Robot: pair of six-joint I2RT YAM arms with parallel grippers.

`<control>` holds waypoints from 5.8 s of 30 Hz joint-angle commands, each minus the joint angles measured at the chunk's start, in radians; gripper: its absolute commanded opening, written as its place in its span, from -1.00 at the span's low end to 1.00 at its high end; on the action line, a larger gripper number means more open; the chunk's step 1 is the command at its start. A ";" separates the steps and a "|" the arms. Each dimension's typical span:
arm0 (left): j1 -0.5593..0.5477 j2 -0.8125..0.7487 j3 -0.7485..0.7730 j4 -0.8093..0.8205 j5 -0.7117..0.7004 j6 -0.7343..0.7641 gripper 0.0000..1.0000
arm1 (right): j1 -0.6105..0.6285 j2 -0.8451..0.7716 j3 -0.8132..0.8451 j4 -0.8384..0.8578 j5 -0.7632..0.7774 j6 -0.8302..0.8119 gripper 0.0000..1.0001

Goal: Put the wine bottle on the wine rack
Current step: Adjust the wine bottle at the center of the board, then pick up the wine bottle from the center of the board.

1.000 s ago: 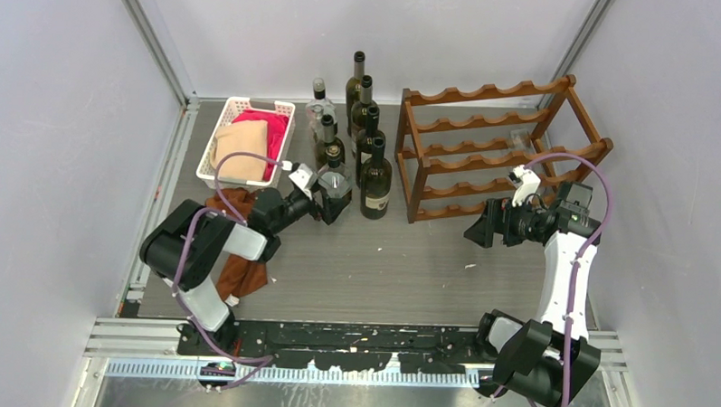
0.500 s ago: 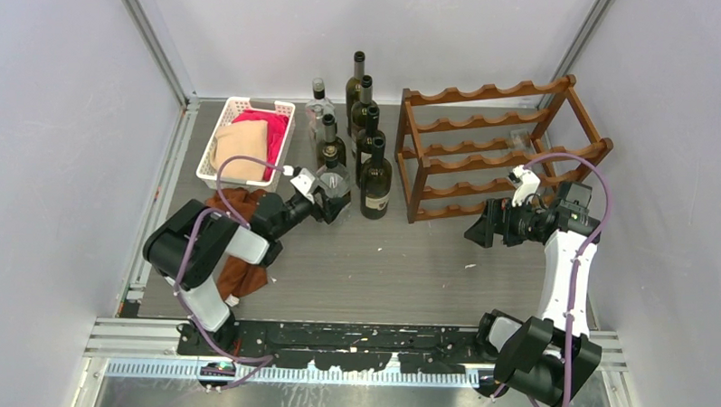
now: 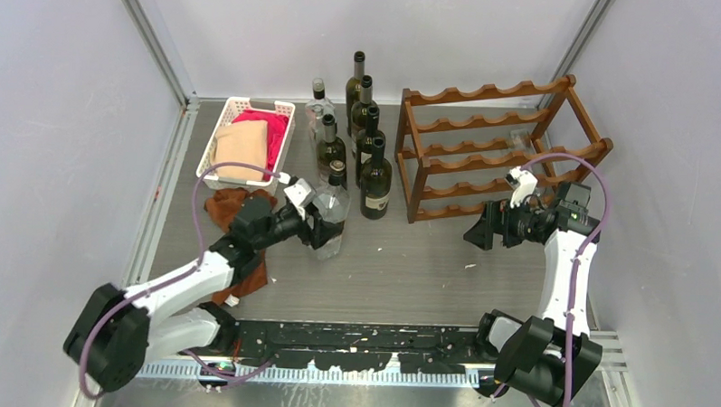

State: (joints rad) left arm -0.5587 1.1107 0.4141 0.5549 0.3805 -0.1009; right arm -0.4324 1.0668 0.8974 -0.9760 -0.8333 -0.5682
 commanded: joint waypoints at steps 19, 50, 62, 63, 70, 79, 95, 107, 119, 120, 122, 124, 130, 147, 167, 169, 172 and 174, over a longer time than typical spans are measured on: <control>-0.350 0.063 0.500 -0.924 0.071 0.355 -0.99 | 0.392 0.032 0.276 -0.547 -0.118 -0.815 1.00; -0.458 0.385 0.733 -0.940 0.086 0.432 -0.99 | 0.840 0.100 0.230 -0.185 0.029 -0.459 -0.22; -0.456 0.219 0.475 -0.666 0.038 0.357 0.99 | 0.798 0.033 0.174 -0.188 0.072 -0.438 -0.96; -0.453 0.185 0.436 -0.644 0.038 0.362 0.99 | 0.780 0.024 0.163 -0.187 0.064 -0.443 -0.97; -0.431 -0.030 0.152 -0.491 0.053 0.440 0.99 | 0.701 -0.022 0.054 -0.167 0.038 -0.525 -0.97; -0.370 0.027 0.045 -0.244 0.071 0.501 0.99 | 0.670 -0.027 -0.051 -0.060 0.025 -0.571 -0.96; -0.326 0.255 0.160 -0.242 0.223 0.475 -0.12 | 0.621 -0.028 -0.118 -0.009 -0.002 -0.570 -0.81; -0.326 0.226 0.115 -0.157 0.183 0.469 -1.00 | 0.629 -0.030 -0.199 0.040 -0.009 -0.623 0.66; -0.333 0.231 0.125 -0.139 0.188 0.449 -0.99 | 0.736 0.020 -0.207 0.169 0.041 -0.524 1.00; -0.336 0.229 0.126 -0.140 0.184 0.448 -0.99 | 0.742 0.022 -0.204 0.180 0.043 -0.511 1.00; -0.341 0.229 0.123 -0.141 0.173 0.448 -0.99 | 0.746 0.021 -0.202 0.188 0.037 -0.507 1.00; -0.345 0.228 0.119 -0.135 0.165 0.445 -0.99 | 0.748 0.017 -0.206 0.196 0.031 -0.512 1.00; -0.351 0.238 0.112 -0.104 0.161 0.426 -0.99 | 0.774 0.045 -0.201 0.231 0.037 -0.520 1.00; -0.368 0.239 0.114 -0.089 0.136 0.409 -0.99 | 0.940 0.140 -0.235 0.424 0.206 -0.408 1.00; -0.371 0.254 0.108 -0.059 0.129 0.402 -0.99 | 1.042 0.216 -0.214 0.415 0.322 -0.414 0.71; -0.371 0.257 0.109 -0.056 0.128 0.398 -0.99 | 1.044 0.213 -0.209 0.412 0.316 -0.411 0.66; -0.370 0.259 0.109 -0.054 0.129 0.392 -0.99 | 1.044 0.212 -0.201 0.401 0.303 -0.409 0.49; -0.371 0.259 0.109 -0.053 0.126 0.386 -0.99 | 1.043 0.214 -0.191 0.388 0.285 -0.404 0.25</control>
State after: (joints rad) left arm -0.9230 1.3853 0.5041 0.3264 0.4786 0.3061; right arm 0.6071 1.2835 0.6628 -0.5812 -0.5137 -0.9825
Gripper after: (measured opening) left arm 0.628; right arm 0.731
